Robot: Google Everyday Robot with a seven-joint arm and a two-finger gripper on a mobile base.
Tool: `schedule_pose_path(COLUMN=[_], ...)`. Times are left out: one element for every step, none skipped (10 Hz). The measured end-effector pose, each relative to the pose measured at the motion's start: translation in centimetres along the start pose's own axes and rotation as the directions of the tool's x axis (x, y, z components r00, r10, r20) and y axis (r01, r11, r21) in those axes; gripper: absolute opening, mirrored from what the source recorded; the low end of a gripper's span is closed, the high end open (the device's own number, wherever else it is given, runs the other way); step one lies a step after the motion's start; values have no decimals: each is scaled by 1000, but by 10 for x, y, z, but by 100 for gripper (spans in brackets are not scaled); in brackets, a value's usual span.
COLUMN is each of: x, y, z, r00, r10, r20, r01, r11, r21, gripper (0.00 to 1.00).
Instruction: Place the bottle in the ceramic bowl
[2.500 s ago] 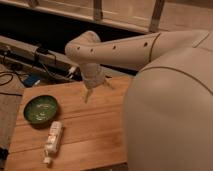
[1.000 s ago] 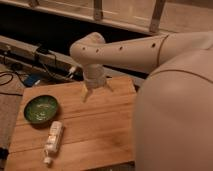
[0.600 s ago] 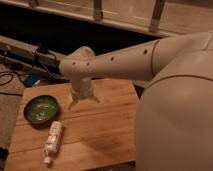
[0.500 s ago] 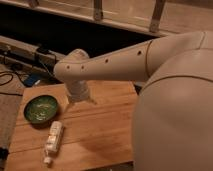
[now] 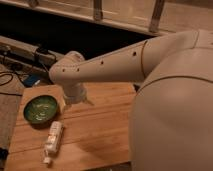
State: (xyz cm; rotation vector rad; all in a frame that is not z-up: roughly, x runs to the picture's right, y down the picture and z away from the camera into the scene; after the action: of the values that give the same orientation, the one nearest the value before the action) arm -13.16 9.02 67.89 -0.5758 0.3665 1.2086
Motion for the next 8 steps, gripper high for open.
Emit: schedule_pose_path(x=[1,3,11,18,23,29,34,34], y=[8,17,33,44,52,59,76,92], z=[8,16,35,54,69,82,95,100], r00=[1000,999,996,994,992,990,987,984], r10=[-25,-41,-69,-81,-85,-85,-100,-123], r20=[-16,-26,-52,-76,-95,-111,-123,-127], r01=[25,40,68,79,81,79,92,116], r11=[1000,999,997,996,996,995,994,991], r21=[-2,-11,-22,-32,-46,-61,-65,-63], gripper=[80,80,80,80,80,80,80,80])
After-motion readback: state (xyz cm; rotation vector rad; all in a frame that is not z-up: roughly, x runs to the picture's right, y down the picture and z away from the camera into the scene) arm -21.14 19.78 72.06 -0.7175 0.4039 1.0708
